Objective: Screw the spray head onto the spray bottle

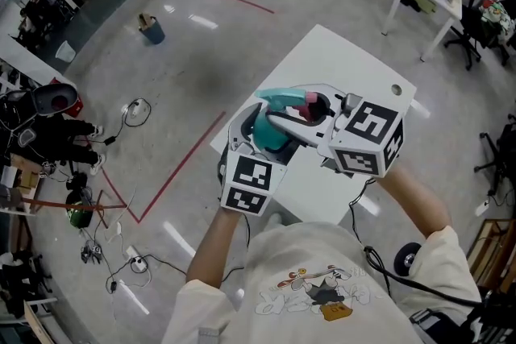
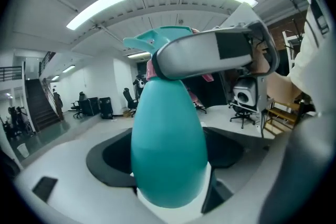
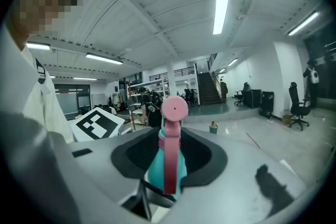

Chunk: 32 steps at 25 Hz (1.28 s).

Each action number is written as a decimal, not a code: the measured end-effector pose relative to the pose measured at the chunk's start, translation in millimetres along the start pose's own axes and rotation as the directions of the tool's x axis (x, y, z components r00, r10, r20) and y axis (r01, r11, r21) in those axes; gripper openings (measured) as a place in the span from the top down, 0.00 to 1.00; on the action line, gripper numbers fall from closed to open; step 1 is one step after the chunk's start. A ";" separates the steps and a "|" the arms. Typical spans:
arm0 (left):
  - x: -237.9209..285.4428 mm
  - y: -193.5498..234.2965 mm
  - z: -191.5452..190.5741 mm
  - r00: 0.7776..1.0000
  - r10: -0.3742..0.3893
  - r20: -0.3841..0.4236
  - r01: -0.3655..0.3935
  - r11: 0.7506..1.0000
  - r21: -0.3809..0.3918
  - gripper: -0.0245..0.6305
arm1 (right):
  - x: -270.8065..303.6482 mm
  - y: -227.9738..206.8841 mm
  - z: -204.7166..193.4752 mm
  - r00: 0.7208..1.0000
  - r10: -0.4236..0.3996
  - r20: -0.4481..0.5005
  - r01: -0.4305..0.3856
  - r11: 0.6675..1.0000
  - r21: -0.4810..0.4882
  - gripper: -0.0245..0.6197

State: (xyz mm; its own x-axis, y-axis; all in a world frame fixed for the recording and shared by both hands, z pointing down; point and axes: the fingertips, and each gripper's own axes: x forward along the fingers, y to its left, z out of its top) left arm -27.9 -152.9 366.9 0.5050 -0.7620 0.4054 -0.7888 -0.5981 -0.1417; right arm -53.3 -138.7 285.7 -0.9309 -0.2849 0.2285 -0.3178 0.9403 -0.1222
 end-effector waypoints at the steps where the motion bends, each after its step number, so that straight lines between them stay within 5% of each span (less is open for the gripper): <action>1: 0.2 3.3 -0.5 1.000 0.031 0.000 -0.031 0.999 0.013 0.35 | 1.0 -0.7 0.0 1.000 -0.022 0.007 0.022 1.000 0.003 0.76; 6: -2.4 13.1 -2.8 0.989 0.149 0.005 -0.149 0.988 0.035 0.35 | 4.4 0.6 0.2 0.990 -0.137 0.044 0.136 0.990 0.022 0.76; 10: -3.8 14.6 -5.2 0.985 0.170 0.009 -0.170 0.985 0.040 0.35 | 7.3 8.2 -2.0 0.987 -0.161 0.015 0.161 0.987 -0.026 0.75; 15: -4.8 12.2 -8.8 0.995 0.101 0.015 -0.102 0.992 0.075 0.35 | -7.0 23.7 -9.2 0.993 -0.003 -0.117 -0.010 0.993 -0.114 0.63; 18: -9.4 14.4 -13.1 0.999 0.048 0.009 -0.048 0.995 0.091 0.35 | -32.1 32.8 -6.3 0.968 0.104 -0.230 -0.154 0.965 -0.214 0.61; 22: -18.5 12.6 -23.4 0.999 -0.039 0.002 0.038 0.993 0.115 0.35 | -63.9 53.0 4.8 0.908 0.198 -0.370 -0.344 0.856 -0.386 0.61; 27: -16.4 -15.7 -29.4 0.984 -0.177 -0.023 0.178 0.973 0.149 0.35 | -84.8 40.0 9.2 0.819 0.138 -0.557 -0.495 0.661 -0.564 0.61; 32: -20.5 -53.7 -26.3 0.918 -0.397 -0.023 0.396 0.906 0.148 0.35 | -86.6 22.1 -2.6 0.733 0.056 -0.678 -0.611 0.492 -0.620 0.62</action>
State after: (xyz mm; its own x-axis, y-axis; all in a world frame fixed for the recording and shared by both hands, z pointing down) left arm -5.2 -98.6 390.0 0.7685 -0.4562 0.4486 -0.4631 -0.8804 -0.1019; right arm 20.8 -92.9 265.7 -0.5783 -0.0294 0.8153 0.5239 0.7527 0.3988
